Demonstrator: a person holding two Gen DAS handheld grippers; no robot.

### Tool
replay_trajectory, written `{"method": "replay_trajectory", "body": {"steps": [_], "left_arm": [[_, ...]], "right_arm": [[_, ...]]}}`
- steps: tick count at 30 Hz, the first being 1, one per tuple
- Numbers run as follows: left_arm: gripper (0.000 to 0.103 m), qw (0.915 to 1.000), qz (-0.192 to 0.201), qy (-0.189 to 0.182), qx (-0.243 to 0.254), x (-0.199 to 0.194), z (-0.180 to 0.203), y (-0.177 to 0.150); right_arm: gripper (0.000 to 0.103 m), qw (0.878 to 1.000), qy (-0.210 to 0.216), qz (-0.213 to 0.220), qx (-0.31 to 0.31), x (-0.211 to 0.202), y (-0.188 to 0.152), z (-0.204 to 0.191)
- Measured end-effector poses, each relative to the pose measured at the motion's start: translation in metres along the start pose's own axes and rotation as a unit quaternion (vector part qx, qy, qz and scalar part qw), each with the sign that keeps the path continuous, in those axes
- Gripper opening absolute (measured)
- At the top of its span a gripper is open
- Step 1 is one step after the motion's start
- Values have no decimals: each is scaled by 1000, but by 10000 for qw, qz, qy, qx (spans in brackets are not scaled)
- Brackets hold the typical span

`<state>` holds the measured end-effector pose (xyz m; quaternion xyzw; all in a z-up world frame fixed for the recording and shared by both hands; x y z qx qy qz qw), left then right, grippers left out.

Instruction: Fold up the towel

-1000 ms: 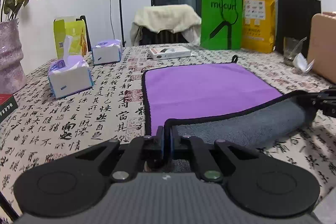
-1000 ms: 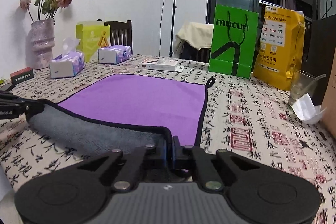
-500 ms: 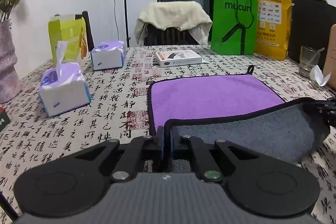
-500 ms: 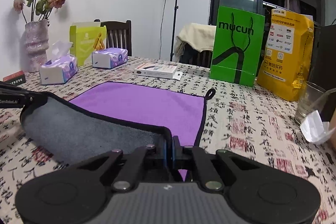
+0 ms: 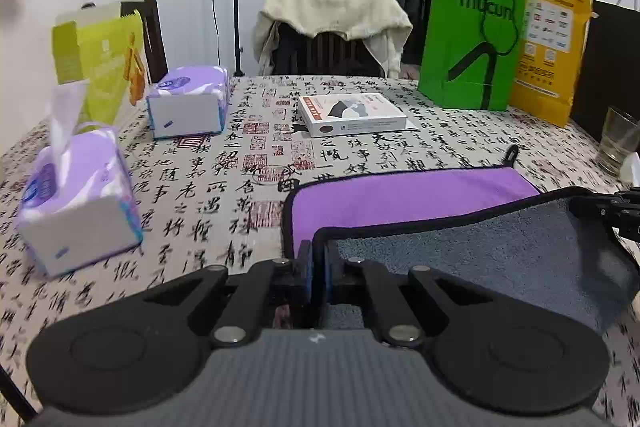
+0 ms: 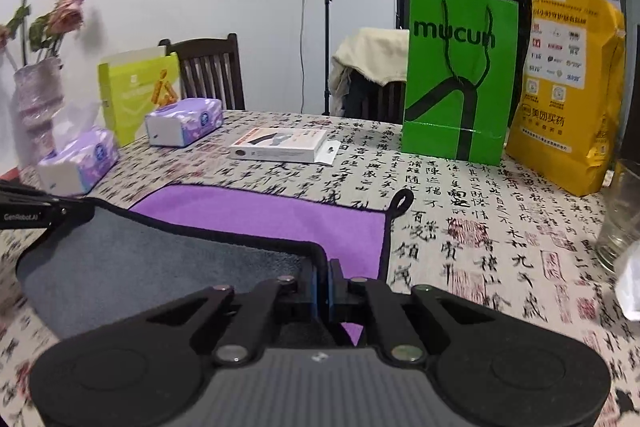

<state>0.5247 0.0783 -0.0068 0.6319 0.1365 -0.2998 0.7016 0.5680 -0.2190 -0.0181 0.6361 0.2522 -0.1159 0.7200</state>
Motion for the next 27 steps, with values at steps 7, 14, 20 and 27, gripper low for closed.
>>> {"method": "replay_trajectory", "body": {"steps": [7,14,20,27], "left_arm": [[6,9998,-151,45,-93,33,-14,27],[6,9994,-254,-49,-228,64,-26,57],[6,9987,-379,-67,-334,92,-34,73],[15,9964,-675,-105,-505,112,-46,73]], "right_arm": [[5,9999,-98,-37,-91,38,22,-4],[5,9997,-196,-161,-36,71,38,2],[5,9991,-266,-323,66,102,43,7],[11,9982,-281,-528,69,121,42,10]]}}
Point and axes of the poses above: each gripper's, at about its wrist camera, not at the fingertips, and x roughly the way its jaws point, z to its right, y to its top, the point moved 1 cm from there along x, roughly the way its jaws point, and after that the axes turned 14 degrees about -y, right-handed, at the moved point
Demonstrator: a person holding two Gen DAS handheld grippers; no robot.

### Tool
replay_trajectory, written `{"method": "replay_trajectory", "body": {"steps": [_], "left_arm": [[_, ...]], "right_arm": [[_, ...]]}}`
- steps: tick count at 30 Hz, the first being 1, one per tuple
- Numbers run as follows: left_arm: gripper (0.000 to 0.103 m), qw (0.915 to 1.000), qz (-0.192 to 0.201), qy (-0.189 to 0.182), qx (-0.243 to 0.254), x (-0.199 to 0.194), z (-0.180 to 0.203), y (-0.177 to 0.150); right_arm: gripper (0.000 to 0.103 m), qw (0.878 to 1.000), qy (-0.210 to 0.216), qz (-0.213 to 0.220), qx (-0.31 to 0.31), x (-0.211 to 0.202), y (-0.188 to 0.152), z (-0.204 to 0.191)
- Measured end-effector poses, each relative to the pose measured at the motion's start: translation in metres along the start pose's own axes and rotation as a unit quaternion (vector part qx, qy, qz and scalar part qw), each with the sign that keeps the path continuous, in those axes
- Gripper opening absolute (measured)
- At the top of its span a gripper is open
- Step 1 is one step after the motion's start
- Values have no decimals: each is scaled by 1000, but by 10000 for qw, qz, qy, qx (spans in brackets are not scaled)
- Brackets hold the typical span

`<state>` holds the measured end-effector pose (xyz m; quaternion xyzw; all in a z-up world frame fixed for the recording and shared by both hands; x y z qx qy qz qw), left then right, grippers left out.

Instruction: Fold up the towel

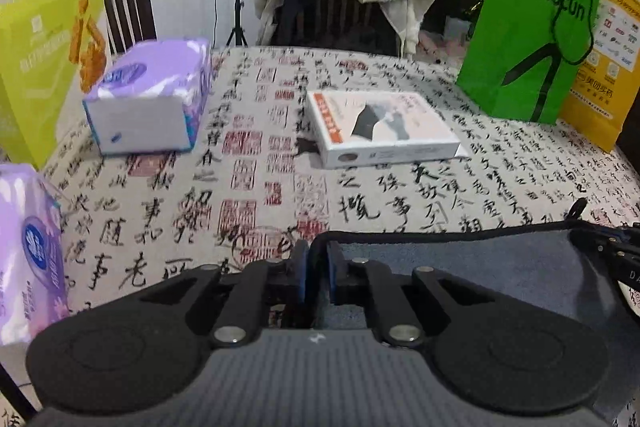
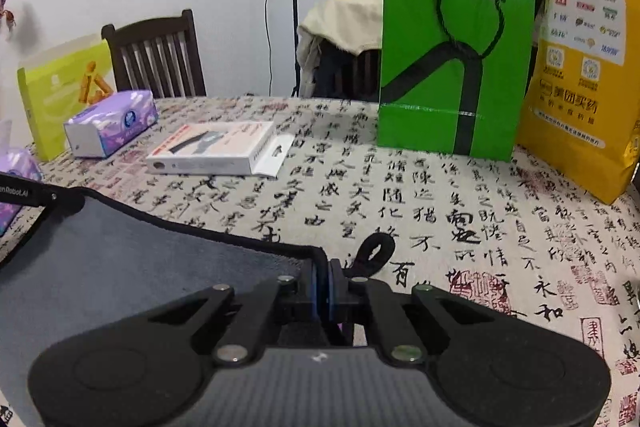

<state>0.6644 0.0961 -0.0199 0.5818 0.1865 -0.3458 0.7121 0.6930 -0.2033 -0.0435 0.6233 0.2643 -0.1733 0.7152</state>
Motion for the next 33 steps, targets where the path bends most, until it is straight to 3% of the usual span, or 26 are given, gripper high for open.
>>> {"method": "replay_trajectory", "body": {"steps": [1,3,5,7,9,16,23,26,33], "left_arm": [[18,10000,-33,11,-32,1,-3,-1],[54,9999,-14,108,-106,1,-8,-4],[61,9997,-24,112,-196,-2,-14,-5],[63,9996,-55,106,-248,-5,-19,-6],[74,9995,-35,166,-278,-11,-22,-8],[79,9993,26,175,-333,-37,-25,-22],[82,9993,208,27,-296,-72,-16,-40],[84,9991,334,-46,-274,-87,-11,-50],[86,9985,487,-81,-240,-117,-3,-76]], "right_arm": [[15,10000,-13,7,25,1,-1,1],[31,10000,-31,-20,70,3,-2,4],[55,9998,-91,-41,194,4,-3,9],[56,9996,-31,-57,269,3,-3,12],[57,9995,29,-33,309,0,-4,15],[68,9989,103,65,444,-23,-4,20],[69,9982,179,158,550,-54,-17,24],[78,9976,221,200,626,-70,-25,24],[80,9976,281,341,539,-107,-46,17]]}}
Point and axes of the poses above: each gripper's, at about its wrist camera, not at the fingertips, and x roughly the way its jaws point, z to its right, y to its top, the point moved 1 cm from there along x, roughly the way its jaws point, and after that the axes turned 14 degrees about -y, right-handed, at the moved point
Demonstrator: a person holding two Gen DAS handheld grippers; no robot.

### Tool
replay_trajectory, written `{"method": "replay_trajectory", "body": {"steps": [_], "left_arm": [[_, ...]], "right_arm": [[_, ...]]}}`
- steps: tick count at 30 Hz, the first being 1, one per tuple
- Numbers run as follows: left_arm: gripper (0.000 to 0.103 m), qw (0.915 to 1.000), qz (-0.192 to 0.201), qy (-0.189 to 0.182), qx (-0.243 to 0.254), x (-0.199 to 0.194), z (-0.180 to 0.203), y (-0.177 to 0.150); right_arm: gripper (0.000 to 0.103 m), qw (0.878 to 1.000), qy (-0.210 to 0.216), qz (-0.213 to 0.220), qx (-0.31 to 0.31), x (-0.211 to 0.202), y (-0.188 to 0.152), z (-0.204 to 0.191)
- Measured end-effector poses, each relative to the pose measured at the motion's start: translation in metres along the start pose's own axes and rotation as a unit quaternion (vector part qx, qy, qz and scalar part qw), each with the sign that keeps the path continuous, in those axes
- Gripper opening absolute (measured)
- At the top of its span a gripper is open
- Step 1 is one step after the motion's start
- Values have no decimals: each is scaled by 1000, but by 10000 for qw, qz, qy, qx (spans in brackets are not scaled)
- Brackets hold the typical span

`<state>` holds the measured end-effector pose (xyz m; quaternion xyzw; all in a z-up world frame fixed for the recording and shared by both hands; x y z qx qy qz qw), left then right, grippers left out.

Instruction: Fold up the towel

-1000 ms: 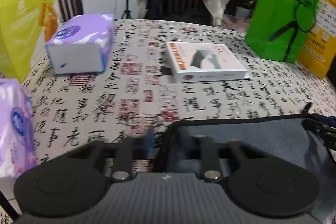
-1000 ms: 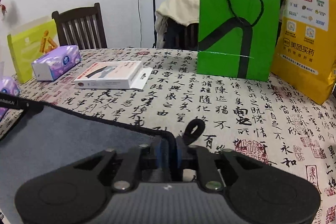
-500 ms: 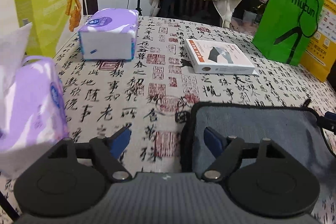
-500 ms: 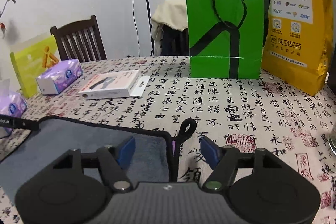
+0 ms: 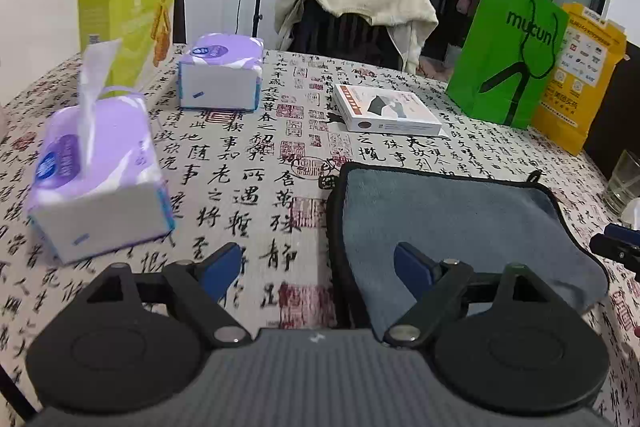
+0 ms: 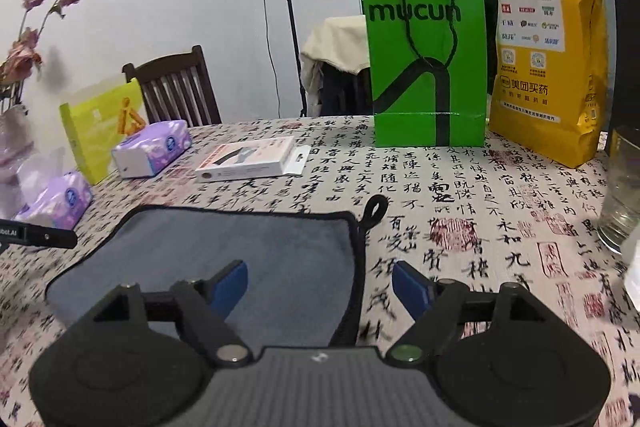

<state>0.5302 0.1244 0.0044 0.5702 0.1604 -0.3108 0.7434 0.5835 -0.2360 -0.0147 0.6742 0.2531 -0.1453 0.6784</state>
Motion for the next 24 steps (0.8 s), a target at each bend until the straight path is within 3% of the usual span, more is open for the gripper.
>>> {"method": "replay_trajectory", "body": {"steps": [24], "left_arm": [[91,9979,365,-157,511,-98,48,-65]], "right_arm": [[86,9994,106,316,-118,-118,-43,-16]]}}
Point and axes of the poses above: each gripper's, at about its wrist camera, not at the fingertips, and x roughly the way its jaws point, z to its right, y to its top, the point moved 1 cm from there along x, roughly the way its jaws point, and after that the axes turned 14 degrees about -y, right-handed, at the moved point
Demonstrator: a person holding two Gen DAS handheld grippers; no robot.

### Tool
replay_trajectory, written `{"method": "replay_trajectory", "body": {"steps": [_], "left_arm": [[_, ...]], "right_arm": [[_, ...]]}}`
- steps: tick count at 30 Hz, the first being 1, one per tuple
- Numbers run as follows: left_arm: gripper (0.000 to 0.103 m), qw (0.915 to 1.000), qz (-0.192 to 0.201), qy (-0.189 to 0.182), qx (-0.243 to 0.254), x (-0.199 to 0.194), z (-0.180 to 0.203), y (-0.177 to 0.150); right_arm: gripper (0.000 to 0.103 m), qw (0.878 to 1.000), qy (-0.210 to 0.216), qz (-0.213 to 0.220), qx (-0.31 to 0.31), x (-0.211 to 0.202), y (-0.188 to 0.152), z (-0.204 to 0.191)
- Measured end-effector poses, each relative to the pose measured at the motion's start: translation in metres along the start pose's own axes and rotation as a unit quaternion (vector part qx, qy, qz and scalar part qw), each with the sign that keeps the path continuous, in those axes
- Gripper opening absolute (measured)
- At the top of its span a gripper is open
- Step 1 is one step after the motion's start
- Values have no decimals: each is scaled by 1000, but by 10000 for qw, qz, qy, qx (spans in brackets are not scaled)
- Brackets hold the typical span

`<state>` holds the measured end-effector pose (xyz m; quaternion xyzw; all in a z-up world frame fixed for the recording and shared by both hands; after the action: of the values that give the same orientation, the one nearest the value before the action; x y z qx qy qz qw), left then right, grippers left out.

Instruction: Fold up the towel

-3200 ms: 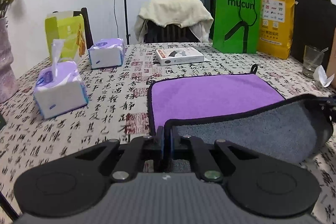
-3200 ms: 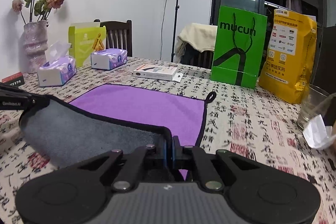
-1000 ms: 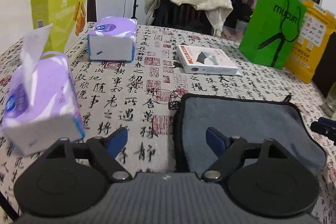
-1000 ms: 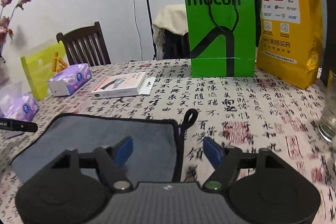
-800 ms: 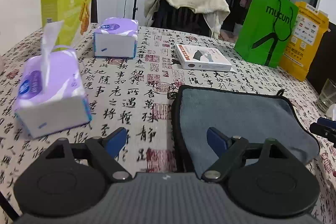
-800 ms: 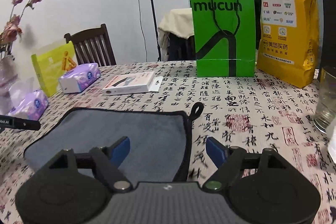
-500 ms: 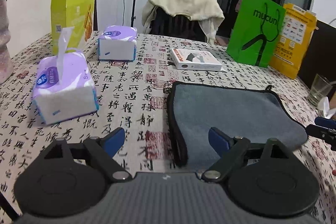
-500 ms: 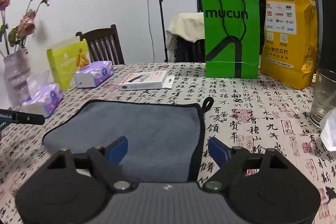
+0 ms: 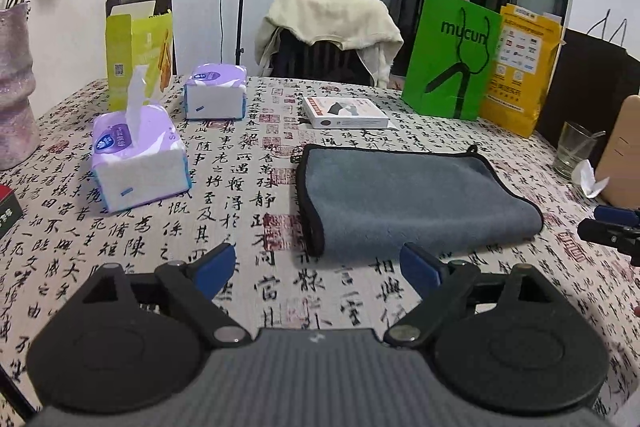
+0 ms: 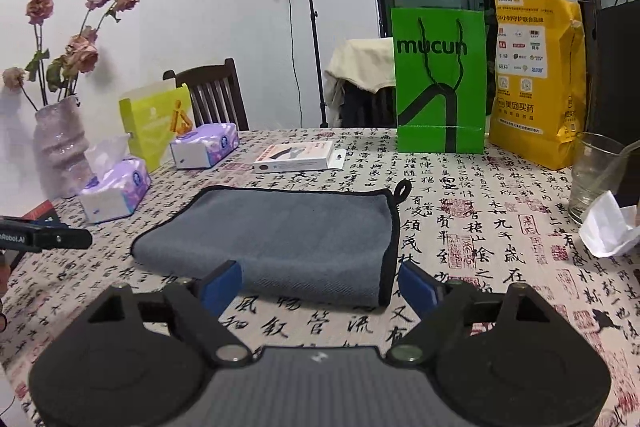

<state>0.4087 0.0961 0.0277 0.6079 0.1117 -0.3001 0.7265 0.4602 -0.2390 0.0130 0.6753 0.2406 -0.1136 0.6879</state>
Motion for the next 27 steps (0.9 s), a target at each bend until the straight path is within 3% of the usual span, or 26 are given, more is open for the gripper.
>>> {"method": "replay_trajectory", "body": {"steps": [9,27], "left_arm": [[99,9997,154,-45,205,-37,20,-22],[101,9985,303,-170,430,-93,51,-69]], "right_arm": [[87,10000,-5,-4,-51,-38,-17,-4],[91,9995,171,275,-60,-115,-47,-16]]}}
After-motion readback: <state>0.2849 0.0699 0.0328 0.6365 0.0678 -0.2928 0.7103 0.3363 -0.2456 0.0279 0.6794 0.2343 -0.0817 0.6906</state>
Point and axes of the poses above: each gripper's, at about its wrist camera, not at the fingertips, and x roughly the way its jaws point, z to its right, y to its top, the point moved 1 cm from there along x, roughly the way its jaws point, and after that the axes turned 14 degrees about -y, right-handed, at the moved point
